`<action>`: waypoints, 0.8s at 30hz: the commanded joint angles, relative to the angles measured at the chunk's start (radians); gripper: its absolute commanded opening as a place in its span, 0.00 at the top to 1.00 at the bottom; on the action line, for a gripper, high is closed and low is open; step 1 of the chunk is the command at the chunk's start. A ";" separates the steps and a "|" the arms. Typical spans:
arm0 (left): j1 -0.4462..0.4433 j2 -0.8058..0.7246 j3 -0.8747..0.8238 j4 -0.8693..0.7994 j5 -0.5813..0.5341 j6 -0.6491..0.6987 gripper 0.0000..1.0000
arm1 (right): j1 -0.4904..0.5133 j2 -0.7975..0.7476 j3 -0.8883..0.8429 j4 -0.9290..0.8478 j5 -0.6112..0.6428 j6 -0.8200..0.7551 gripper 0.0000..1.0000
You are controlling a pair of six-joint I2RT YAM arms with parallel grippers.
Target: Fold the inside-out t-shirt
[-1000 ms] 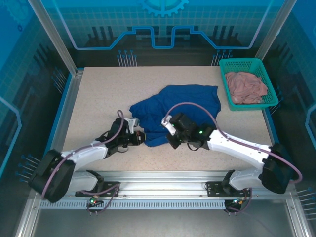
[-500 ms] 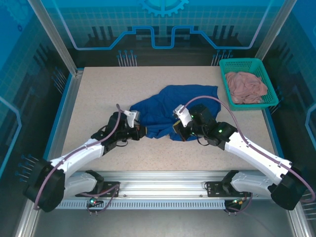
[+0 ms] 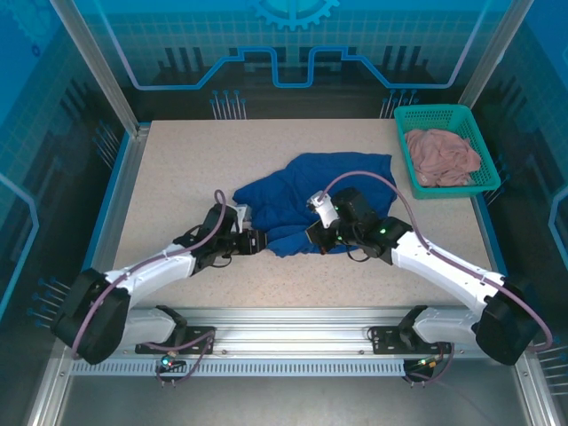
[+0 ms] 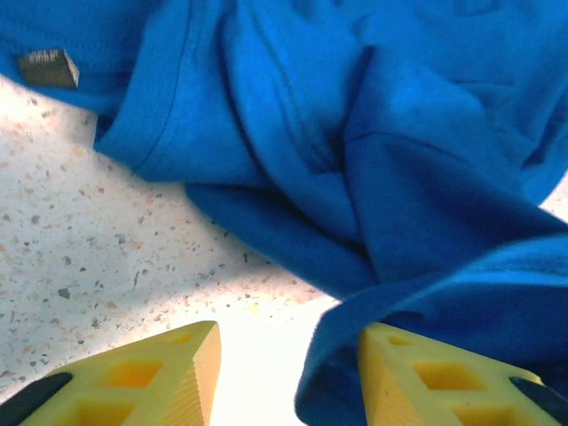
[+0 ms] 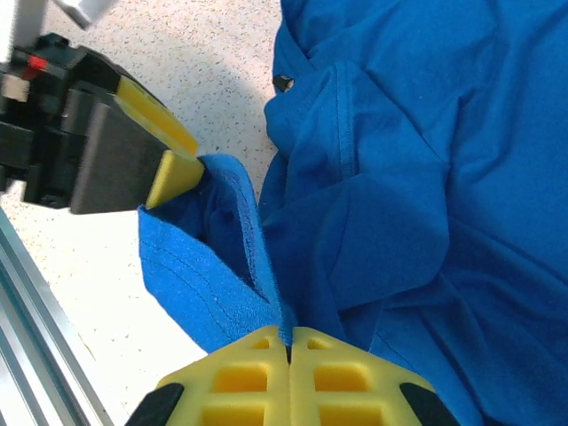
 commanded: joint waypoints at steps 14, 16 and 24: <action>-0.002 -0.161 -0.139 0.084 0.117 -0.101 0.48 | -0.012 0.006 -0.003 0.012 -0.001 0.017 1.00; -0.004 -0.177 -0.143 0.075 0.130 -0.102 0.49 | -0.013 0.008 -0.001 0.014 -0.002 0.017 1.00; -0.019 -0.169 -0.191 0.170 0.221 -0.174 0.46 | -0.013 0.013 -0.002 0.012 -0.002 0.014 1.00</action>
